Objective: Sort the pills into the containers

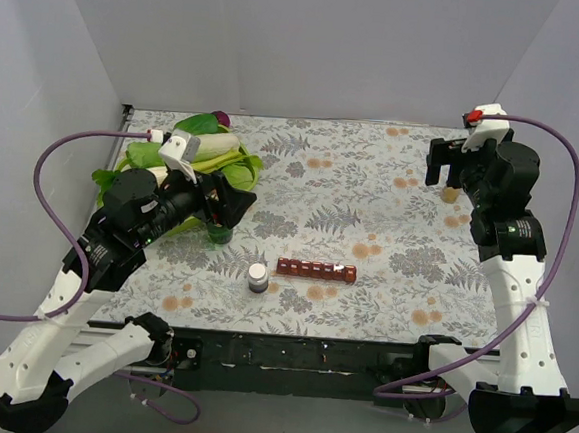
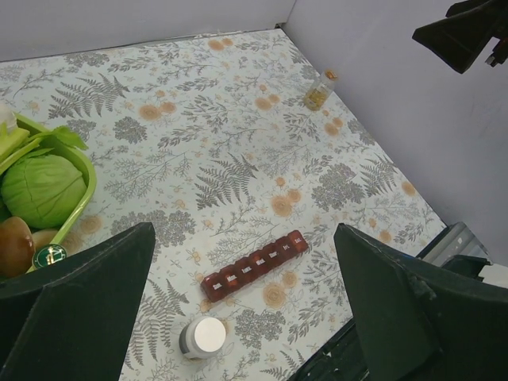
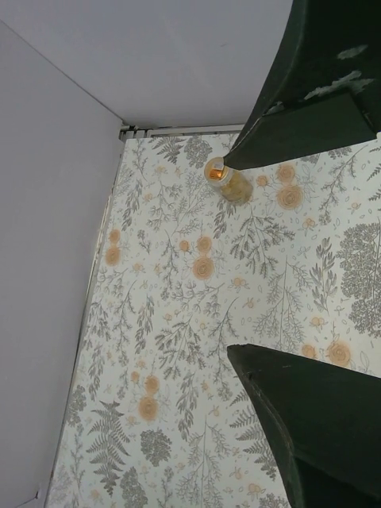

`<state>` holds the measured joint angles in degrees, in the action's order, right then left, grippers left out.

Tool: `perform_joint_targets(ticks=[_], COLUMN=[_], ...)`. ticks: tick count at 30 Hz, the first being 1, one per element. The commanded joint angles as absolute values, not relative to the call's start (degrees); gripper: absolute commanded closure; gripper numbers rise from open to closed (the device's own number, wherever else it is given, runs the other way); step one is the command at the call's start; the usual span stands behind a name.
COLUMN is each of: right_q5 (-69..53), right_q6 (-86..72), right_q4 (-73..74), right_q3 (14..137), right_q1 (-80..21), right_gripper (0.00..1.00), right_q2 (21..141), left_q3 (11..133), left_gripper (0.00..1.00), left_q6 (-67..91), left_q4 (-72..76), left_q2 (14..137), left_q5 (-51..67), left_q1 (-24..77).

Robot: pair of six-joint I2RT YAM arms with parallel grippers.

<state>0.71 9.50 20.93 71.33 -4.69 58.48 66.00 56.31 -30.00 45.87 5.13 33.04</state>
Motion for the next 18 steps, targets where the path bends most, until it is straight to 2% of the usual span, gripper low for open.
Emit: perform_joint_targets(ticks=[1, 3, 7, 11, 12, 18], right_q5=[-5.1, -10.9, -34.6, -52.5, -54.0, -44.0], right_q6=[13.2, 16.8, 33.4, 50.4, 54.5, 58.4], right_q4=[20.6, 21.8, 30.2, 37.1, 37.4, 28.6], right_q3=[71.2, 70.3, 68.6, 61.4, 59.9, 47.5], right_q1=[-4.0, -4.0, -3.9, -4.6, -5.2, -17.1], right_gripper=[0.02, 0.02, 0.02, 0.02, 0.02, 0.02], right_q2=[58.8, 58.6, 59.9, 60.6, 61.3, 63.4], left_q3=[65.5, 65.0, 62.9, 60.0, 59.2, 55.1], left_gripper=[0.02, 0.02, 0.02, 0.02, 0.02, 0.02], left_q6=[54.4, 54.1, 55.2, 59.0, 59.4, 60.2], left_q4=[-29.6, -29.3, -28.0, -25.5, -24.8, -25.7], left_q2=[46.0, 46.1, 46.6, 44.5, 44.0, 43.3], left_q5=[5.5, 6.1, 7.4, 4.6, 4.4, 5.8], left_q1=[32.7, 32.7, 32.7, 32.7, 32.6, 32.7])
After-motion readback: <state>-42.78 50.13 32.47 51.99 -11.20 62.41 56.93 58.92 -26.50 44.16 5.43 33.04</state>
